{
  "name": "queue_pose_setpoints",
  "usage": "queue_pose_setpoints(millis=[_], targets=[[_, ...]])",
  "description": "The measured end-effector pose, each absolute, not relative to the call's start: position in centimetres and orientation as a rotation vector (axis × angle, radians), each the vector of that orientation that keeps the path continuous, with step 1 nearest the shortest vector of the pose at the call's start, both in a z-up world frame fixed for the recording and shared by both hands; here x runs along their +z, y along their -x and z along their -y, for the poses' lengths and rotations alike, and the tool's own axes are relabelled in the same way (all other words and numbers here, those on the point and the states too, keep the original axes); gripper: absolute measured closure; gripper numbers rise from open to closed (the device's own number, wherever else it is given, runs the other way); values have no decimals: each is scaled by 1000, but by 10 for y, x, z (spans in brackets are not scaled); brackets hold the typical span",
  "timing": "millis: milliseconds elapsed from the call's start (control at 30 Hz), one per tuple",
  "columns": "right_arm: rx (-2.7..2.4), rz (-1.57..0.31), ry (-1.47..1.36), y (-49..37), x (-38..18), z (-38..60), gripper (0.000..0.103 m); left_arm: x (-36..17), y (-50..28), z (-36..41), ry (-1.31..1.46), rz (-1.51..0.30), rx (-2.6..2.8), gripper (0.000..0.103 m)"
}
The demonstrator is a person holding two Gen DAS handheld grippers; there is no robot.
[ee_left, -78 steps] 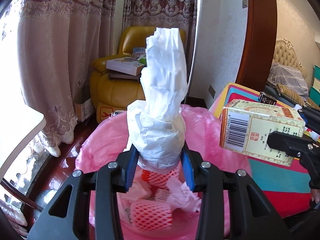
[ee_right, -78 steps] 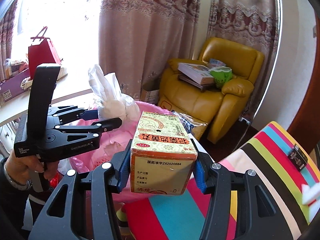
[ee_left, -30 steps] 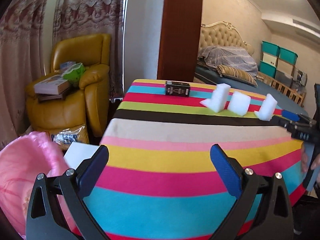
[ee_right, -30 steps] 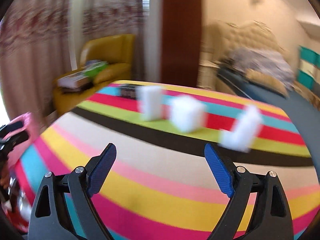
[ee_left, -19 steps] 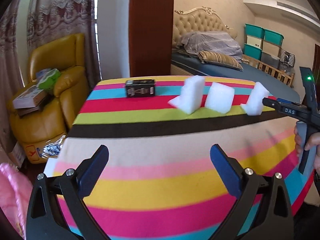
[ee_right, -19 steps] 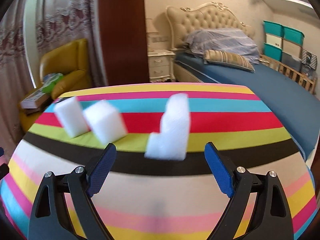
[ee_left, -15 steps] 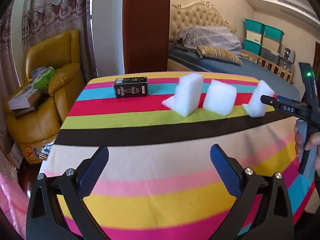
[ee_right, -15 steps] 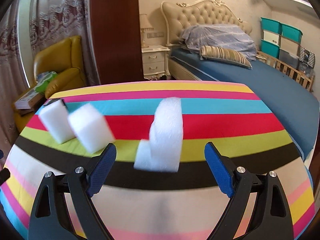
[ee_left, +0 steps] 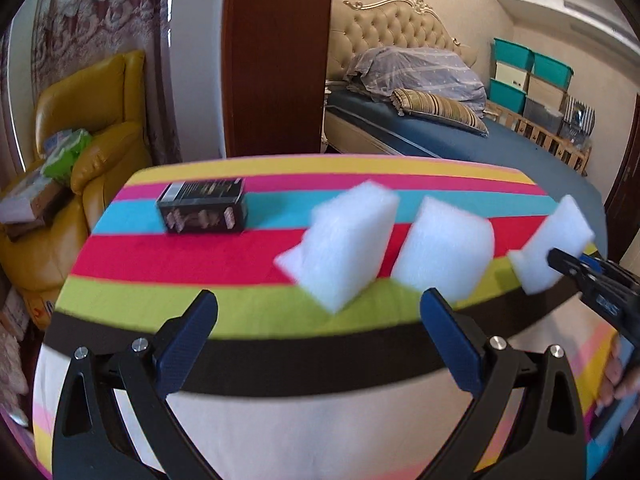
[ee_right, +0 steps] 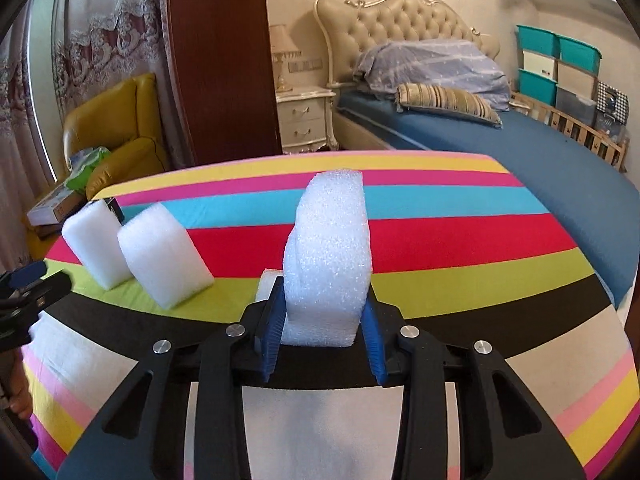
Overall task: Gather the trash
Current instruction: 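Grasp a white foam block with the right gripper while the left grasps another foam block, then carry both held white foam blocks over the pink bin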
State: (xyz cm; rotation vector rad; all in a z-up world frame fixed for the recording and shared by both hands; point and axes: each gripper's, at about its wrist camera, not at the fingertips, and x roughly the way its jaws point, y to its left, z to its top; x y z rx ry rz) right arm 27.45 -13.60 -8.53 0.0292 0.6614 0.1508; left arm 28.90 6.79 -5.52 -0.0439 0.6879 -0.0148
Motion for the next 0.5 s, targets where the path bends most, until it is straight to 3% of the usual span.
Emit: queue_pose_setpoints(millis=[300, 367, 500], targets=[[158, -667, -51, -275, -84, 139, 68, -58, -335, -48, -53, -693, -4, 22], [159, -665, -45, -275, -83, 138, 68, -62, -342, -40, -85, -710, -25, 50], [157, -653, -36, -273, -82, 136, 68, -64, -335, -37, -90, -697, -46, 54]])
